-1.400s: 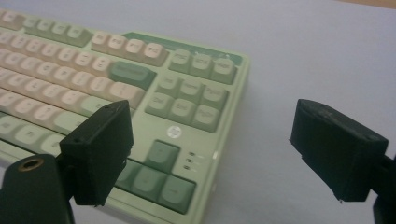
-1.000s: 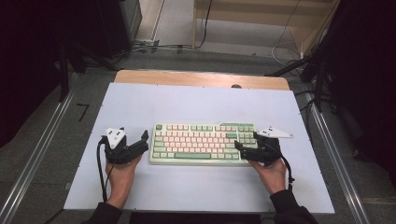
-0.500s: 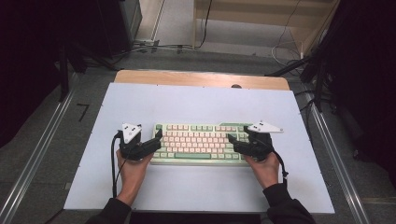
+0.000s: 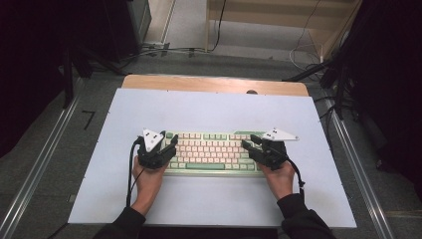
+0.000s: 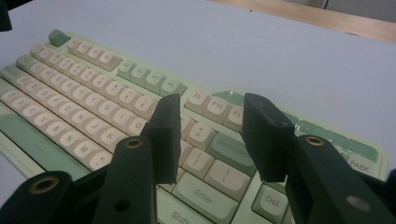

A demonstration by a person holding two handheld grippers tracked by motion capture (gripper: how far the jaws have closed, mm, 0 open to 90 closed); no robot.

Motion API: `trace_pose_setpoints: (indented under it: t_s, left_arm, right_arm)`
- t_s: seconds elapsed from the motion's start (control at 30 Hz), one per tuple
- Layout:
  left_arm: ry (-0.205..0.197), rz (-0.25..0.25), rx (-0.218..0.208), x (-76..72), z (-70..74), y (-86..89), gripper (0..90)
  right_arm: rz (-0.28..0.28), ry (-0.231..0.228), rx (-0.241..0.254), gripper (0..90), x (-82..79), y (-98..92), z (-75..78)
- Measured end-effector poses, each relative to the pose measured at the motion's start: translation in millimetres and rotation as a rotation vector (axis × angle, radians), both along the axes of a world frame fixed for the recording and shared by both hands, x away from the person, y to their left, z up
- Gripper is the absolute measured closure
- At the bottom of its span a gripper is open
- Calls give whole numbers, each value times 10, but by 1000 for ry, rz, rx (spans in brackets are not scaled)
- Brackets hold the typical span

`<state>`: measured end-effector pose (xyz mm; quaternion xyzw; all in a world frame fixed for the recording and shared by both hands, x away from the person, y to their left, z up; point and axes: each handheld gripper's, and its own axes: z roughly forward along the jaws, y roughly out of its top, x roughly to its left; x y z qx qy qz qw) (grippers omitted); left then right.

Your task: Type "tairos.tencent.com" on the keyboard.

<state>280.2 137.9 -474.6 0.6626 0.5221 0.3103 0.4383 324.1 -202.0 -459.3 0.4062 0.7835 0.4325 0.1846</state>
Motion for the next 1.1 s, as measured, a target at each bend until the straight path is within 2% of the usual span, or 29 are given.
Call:
trace_pose_setpoints:
  t_s: [0.1,0.2,0.23,0.33,0.5,0.53,0.67,0.97,1.1]
  left_arm:
    - [3,-25,8,12,-3,-27,715]
    - [24,-58,18,45,-22,-69,754]
    - [32,-59,17,54,-29,-80,811]
    - [34,-77,5,59,-35,-91,900]
    - [39,-73,-8,62,-19,-91,900]
    - [45,-65,-12,67,-19,-97,900]
    - [48,-59,-16,72,-18,-108,900]
    - [63,-132,-26,68,3,-156,900]
    - [64,-145,-28,66,8,-173,900]
  right_arm:
    - [8,12,8,665,20,8,-16]
    - [8,11,1,718,23,24,-22]
    - [13,13,6,755,24,37,-29]
    - [5,13,12,819,12,44,-27]
    - [-27,21,9,823,21,45,-28]
    - [-35,29,8,864,27,40,-32]
    - [-28,29,6,872,18,46,-18]
    - [1,21,-29,874,-19,124,-28]
    - [4,15,-36,873,-24,138,-30]
